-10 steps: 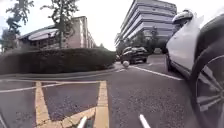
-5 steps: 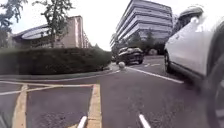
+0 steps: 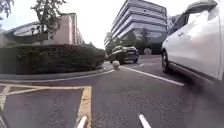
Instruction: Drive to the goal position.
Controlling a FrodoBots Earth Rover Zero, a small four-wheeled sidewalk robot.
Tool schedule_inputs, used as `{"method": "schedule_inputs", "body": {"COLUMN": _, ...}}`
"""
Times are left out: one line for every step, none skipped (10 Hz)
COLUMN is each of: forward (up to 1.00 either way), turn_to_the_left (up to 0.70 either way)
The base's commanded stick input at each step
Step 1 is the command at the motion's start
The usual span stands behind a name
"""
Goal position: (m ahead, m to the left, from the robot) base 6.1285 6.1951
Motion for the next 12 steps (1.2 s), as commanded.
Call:
{"method": "schedule_inputs", "body": {"forward": 0.7, "turn_to_the_left": -0.14}}
{"method": "schedule_inputs", "body": {"forward": 0.7, "turn_to_the_left": -0.14}}
{"method": "schedule_inputs", "body": {"forward": 0.7, "turn_to_the_left": -0.14}}
{"method": "schedule_inputs", "body": {"forward": 0.7, "turn_to_the_left": -0.14}}
{"method": "schedule_inputs", "body": {"forward": 0.7, "turn_to_the_left": -0.14}}
{"method": "schedule_inputs", "body": {"forward": 0.7, "turn_to_the_left": -0.01}}
{"method": "schedule_inputs", "body": {"forward": 0.7, "turn_to_the_left": 0.0}}
{"method": "schedule_inputs", "body": {"forward": 0.7, "turn_to_the_left": 0.0}}
{"method": "schedule_inputs", "body": {"forward": 0.7, "turn_to_the_left": 0.0}}
{"method": "schedule_inputs", "body": {"forward": 0.7, "turn_to_the_left": 0.0}}
{"method": "schedule_inputs", "body": {"forward": 0.7, "turn_to_the_left": 0.0}}
{"method": "schedule_inputs", "body": {"forward": 0.7, "turn_to_the_left": 0.0}}
